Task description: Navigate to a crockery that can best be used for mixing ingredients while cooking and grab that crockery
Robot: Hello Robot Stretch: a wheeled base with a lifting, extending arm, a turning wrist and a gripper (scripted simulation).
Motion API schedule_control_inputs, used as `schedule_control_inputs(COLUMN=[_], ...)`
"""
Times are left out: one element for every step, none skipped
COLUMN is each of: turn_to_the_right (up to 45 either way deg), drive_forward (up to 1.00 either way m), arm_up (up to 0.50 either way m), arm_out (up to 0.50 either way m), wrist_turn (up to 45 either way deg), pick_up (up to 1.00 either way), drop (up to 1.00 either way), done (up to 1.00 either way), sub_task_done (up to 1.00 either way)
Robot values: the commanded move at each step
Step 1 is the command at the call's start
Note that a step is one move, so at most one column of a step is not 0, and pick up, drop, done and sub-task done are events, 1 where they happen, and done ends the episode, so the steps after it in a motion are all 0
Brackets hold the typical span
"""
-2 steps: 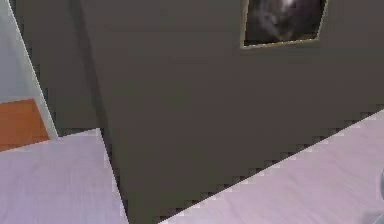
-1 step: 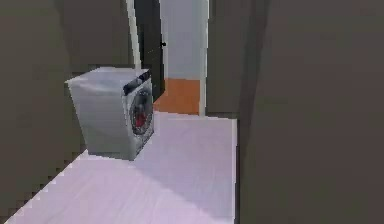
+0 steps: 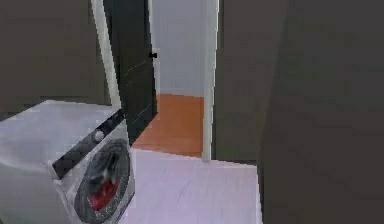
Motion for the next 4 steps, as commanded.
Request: schedule_control_inputs(turn_to_the_right=[-3.0, 0.0, 0.0, 9.0], drive_forward=[0.0, 1.0, 0.45, 0.0], arm_up=[0.0, 0.0, 0.0, 0.0], arm_out=[0.0, 0.0, 0.0, 0.0], wrist_turn=[0.0, 0.0, 0.0, 0.0], pick_up=[0.0, 0.0, 0.0, 0.0], drop=[0.0, 0.0, 0.0, 0.0], done=[0.0, 0.0, 0.0, 0.0], sub_task_done=[0.0, 0.0, 0.0, 0.0])
